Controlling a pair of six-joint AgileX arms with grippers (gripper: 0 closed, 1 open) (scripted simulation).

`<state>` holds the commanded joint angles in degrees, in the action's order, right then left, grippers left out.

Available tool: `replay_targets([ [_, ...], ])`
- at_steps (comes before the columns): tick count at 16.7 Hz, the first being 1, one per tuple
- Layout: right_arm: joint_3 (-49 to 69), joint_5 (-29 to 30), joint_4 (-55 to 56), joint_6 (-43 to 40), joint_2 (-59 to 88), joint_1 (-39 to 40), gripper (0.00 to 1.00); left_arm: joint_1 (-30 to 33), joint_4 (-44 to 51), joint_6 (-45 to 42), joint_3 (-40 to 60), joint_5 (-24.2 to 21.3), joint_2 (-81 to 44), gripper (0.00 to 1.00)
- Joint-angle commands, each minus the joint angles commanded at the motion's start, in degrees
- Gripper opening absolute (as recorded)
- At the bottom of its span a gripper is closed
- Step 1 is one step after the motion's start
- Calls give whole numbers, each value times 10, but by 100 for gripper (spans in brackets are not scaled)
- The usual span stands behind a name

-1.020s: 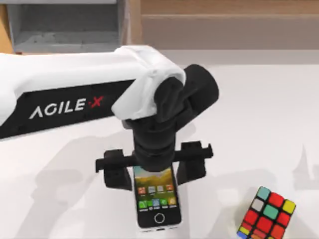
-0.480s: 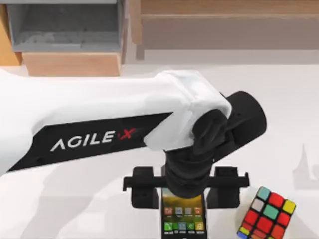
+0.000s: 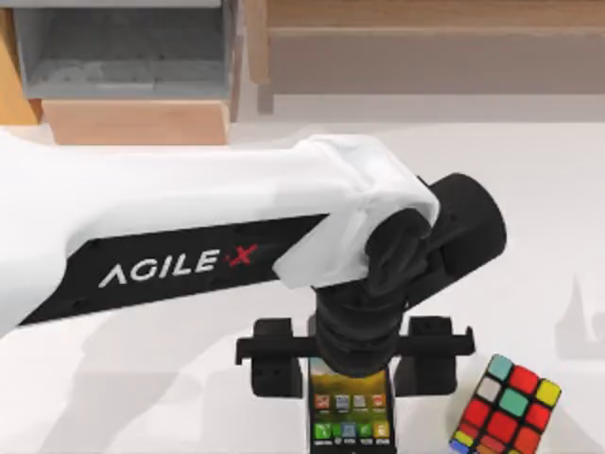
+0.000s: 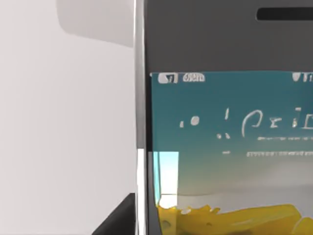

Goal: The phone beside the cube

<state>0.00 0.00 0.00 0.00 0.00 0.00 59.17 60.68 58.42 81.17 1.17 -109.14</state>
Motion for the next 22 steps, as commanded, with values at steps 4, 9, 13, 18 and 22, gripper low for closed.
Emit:
replay_targets([
  [4,0,0,0,0,0,0,100,3,-18,4,-4,-8,-6,0],
  [9,0,0,0,0,0,0,100,5,-50,4,-17,-14,-12,0],
  [13,0,0,0,0,0,0,100,5,-77,1,-33,-12,-15,0],
  [18,0,0,0,0,0,0,100,3,-103,-5,-59,1,-25,0],
  [22,0,0,0,0,0,0,100,2,-109,-7,-73,6,-37,0],
])
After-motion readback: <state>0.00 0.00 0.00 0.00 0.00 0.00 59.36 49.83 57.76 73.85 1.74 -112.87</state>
